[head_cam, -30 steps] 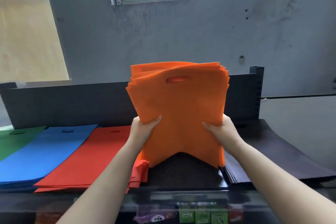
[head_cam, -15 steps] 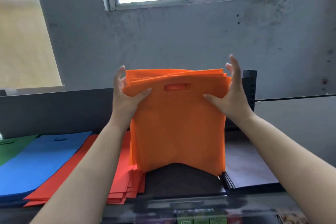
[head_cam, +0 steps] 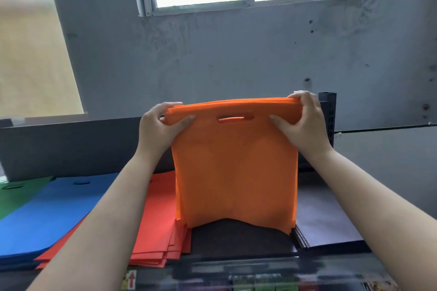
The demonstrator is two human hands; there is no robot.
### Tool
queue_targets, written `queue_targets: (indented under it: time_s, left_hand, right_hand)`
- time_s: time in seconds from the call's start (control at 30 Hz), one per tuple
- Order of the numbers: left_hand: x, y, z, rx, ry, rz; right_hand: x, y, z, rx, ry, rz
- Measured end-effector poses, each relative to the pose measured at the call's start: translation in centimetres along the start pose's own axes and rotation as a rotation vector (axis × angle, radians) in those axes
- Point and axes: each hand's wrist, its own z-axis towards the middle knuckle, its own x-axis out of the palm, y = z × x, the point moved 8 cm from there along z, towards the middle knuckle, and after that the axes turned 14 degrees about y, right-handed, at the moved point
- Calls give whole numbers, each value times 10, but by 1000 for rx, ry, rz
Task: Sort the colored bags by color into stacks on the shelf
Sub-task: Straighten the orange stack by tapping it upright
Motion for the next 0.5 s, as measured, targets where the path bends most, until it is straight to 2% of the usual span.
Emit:
queue_targets:
  time_s: [0.1, 0.13, 0.23, 0.3, 0.4, 0.5]
  left_hand:
    - [11, 21, -16, -127, 7, -257]
    - [23, 30, -25, -192, 32, -333]
    - [58, 37, -45, -333, 100, -474]
    - [63, 25, -39, -318, 71, -636]
    - [54, 20, -25, -288, 53, -872]
    - [66, 53, -48, -480, 129, -854]
  right_hand:
    - [24, -30, -18, 274, 126, 555]
    - [38, -36, -30, 346, 186, 660]
    - [59, -40, -51, 445, 228, 745]
    - [57, -31, -40, 419, 172, 845]
    - [50, -19, -16, 328, 210, 995]
    - [56, -36, -37, 418, 317, 890]
